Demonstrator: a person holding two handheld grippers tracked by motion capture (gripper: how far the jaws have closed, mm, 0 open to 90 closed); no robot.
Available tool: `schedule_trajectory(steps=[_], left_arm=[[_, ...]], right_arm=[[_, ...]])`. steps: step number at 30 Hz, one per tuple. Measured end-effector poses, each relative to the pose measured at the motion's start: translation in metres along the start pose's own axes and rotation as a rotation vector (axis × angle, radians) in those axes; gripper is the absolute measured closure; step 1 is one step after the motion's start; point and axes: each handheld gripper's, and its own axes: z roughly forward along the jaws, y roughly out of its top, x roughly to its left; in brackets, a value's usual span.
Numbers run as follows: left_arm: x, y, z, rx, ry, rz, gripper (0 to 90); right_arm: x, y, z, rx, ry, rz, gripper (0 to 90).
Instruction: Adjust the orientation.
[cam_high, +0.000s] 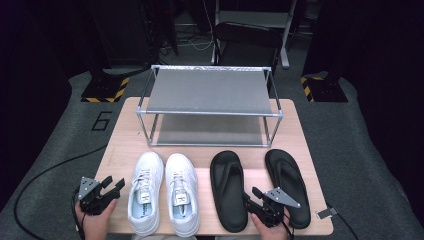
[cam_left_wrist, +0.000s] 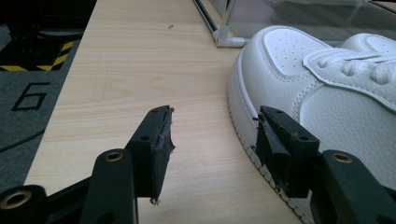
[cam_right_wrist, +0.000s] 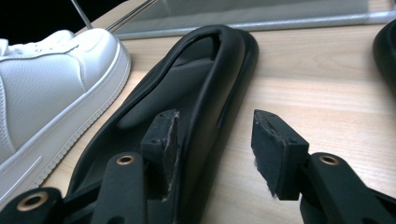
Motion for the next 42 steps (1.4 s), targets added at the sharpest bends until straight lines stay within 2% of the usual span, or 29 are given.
schedule_trajectory(steps=[3, 4, 8, 9, 10, 13, 23, 25, 26, 34, 42], left_arm=[[0.000, -0.001, 0.002, -0.013, 0.003, -0.008, 44.9], [0.001, 0.000, 0.001, 0.007, 0.003, -0.004, 44.9], [0.000, 0.000, 0.003, 0.010, 0.002, -0.002, 44.9], [0.000, 0.000, 0.003, 0.008, 0.003, -0.001, 44.9], [-0.001, 0.000, 0.004, -0.007, 0.009, -0.004, 44.9], [0.001, 0.000, 0.002, 0.005, 0.005, -0.004, 44.9], [0.002, -0.001, 0.002, -0.002, 0.012, -0.012, 44.9], [0.002, -0.001, 0.003, -0.003, 0.013, -0.012, 45.2], [0.002, 0.000, 0.002, 0.008, 0.011, -0.010, 45.2], [0.002, 0.000, 0.002, 0.009, 0.013, -0.007, 45.2], [0.002, -0.001, 0.002, -0.008, 0.022, -0.009, 45.3]], right_arm=[[0.002, -0.002, 0.002, 0.016, 0.011, -0.004, 50.8], [0.003, -0.003, 0.002, 0.021, 0.013, -0.006, 51.0], [0.005, -0.006, 0.006, 0.038, 0.033, -0.014, 52.8], [0.006, -0.006, 0.005, 0.048, 0.035, -0.002, 53.2], [0.007, -0.008, 0.006, 0.055, 0.039, -0.006, 53.3], [0.008, -0.010, 0.007, 0.069, 0.034, -0.006, 53.3], [0.006, -0.014, 0.011, 0.089, 0.061, 0.058, 51.5], [0.003, -0.016, 0.013, 0.100, 0.077, 0.094, 50.1], [0.003, -0.016, 0.013, 0.100, 0.077, 0.094, 50.1], [-0.001, -0.017, 0.013, 0.136, 0.113, 0.184, 48.9], [-0.003, -0.017, 0.014, 0.140, 0.125, 0.207, 51.1]])
